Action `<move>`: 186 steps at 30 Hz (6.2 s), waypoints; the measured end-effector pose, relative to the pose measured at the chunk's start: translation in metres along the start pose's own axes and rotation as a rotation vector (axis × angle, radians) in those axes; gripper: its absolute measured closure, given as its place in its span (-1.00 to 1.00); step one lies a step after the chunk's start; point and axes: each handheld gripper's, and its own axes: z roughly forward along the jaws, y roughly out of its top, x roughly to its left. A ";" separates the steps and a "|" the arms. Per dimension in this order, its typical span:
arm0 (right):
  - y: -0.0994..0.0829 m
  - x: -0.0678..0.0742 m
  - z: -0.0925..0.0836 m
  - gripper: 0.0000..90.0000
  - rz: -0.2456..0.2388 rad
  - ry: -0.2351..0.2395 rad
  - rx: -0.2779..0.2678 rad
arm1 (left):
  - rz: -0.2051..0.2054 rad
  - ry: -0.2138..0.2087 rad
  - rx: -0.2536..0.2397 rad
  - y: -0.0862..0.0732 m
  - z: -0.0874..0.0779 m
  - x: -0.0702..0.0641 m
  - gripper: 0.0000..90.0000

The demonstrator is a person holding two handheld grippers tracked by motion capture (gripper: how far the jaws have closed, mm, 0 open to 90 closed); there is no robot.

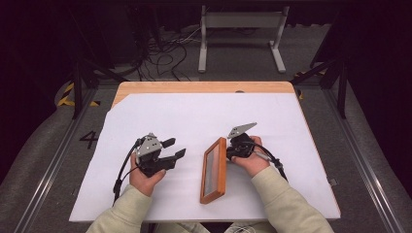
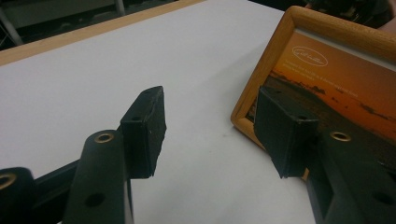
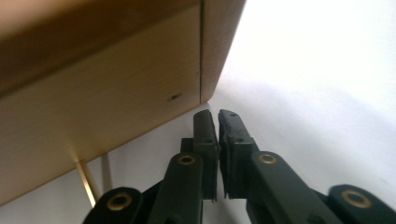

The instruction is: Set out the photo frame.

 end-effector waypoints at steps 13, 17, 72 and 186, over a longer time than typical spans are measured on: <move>-0.002 0.017 -0.058 0.68 -0.006 -0.087 -0.052 | -0.004 -0.008 0.011 -0.002 -0.009 0.000 -0.03; -0.002 0.024 -0.075 0.72 -0.014 -0.085 -0.064 | 0.021 -0.030 0.039 -0.003 -0.010 -0.008 -0.01; 0.042 0.081 -0.063 -0.69 0.158 -0.076 0.112 | 0.042 0.002 0.048 -0.005 -0.016 -0.009 -0.02; 0.118 0.010 -0.021 0.59 -0.409 0.236 0.467 | -0.009 0.055 0.022 -0.019 -0.042 0.004 -0.02</move>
